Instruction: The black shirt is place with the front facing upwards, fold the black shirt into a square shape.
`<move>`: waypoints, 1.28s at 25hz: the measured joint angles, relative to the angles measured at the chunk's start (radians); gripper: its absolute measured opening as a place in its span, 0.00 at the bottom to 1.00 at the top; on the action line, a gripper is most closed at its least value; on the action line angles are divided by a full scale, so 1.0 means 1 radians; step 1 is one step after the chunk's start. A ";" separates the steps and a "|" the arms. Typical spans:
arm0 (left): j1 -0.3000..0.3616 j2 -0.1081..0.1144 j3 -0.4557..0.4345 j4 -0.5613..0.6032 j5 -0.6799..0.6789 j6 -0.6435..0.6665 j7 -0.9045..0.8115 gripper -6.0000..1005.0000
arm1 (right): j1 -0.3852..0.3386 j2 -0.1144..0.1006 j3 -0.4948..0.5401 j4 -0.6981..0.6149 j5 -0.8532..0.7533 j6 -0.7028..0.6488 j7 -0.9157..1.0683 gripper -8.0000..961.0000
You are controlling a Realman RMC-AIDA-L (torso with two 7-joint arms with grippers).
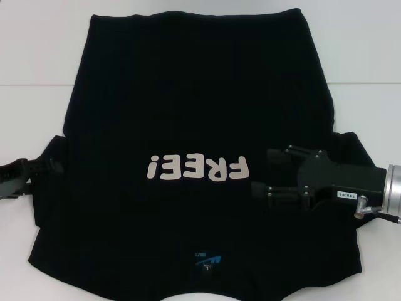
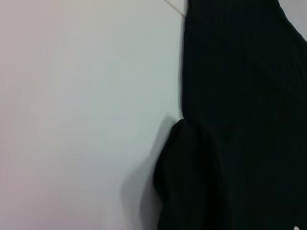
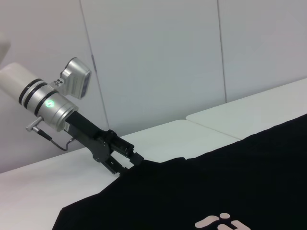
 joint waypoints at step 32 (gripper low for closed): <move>-0.017 -0.002 0.062 0.000 0.016 -0.030 0.016 0.36 | -0.006 -0.001 0.000 -0.004 0.000 -0.018 0.000 0.95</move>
